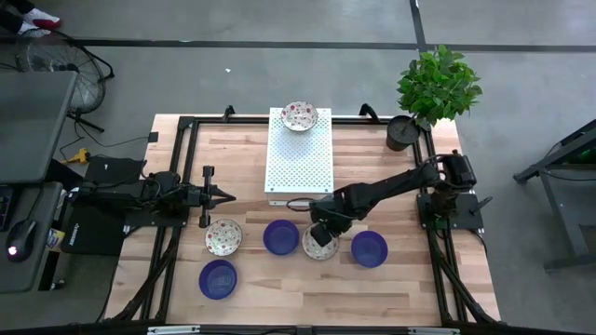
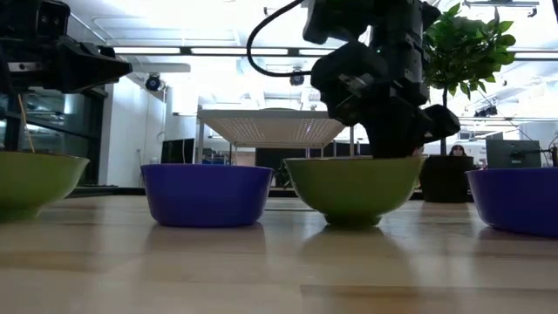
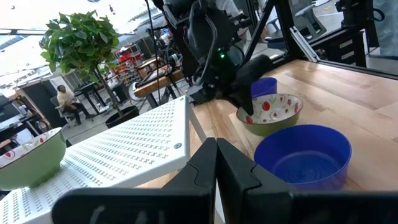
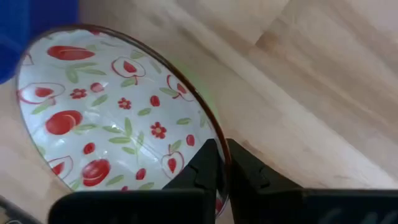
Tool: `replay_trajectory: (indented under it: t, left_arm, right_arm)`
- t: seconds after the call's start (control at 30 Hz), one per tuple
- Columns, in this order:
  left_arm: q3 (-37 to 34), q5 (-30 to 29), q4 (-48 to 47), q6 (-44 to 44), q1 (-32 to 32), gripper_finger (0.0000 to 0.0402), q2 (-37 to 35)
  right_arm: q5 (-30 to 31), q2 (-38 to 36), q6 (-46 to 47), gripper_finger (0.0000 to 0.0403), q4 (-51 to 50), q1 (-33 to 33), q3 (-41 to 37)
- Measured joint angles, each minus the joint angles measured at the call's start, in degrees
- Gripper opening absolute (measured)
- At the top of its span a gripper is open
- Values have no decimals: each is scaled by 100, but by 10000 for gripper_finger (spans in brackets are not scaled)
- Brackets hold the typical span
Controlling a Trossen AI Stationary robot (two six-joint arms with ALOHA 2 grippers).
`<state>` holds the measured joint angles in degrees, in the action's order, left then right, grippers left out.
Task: Pick & Place Mini bowls
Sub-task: Stack the right green bowl on the green bowl on the shelf
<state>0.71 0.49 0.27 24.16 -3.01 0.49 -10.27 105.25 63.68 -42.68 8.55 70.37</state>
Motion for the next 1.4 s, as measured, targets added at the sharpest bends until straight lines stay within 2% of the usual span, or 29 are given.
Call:
replay_trajectory:
  t: [0.33,0.57,0.83,0.97,1.17,1.4]
  left_arm:
    - [0,0,-1,0,0,0,2]
    - [0,0,0,0,0,0,0]
    - [0,-2,-2,0,0,0,2]
    - [0,-1,0,0,0,0,0]
    - [0,-2,-2,0,-2,0,0]
    - [0,-2,0,-1,0,0,1]
  right_arm:
    - [-332,-349,-67,7,-53,3,0]
    - [-499,-1146,-146,3,-17,-31,7]
    - [-244,-2032,-642,2,-139,-441,81]
    - [-124,-2172,-1245,2,-599,-778,525]
    - [-84,-2125,-2367,1,-1474,-1399,1601]
    - [-216,-1529,-3453,1,-2588,-2220,3133]
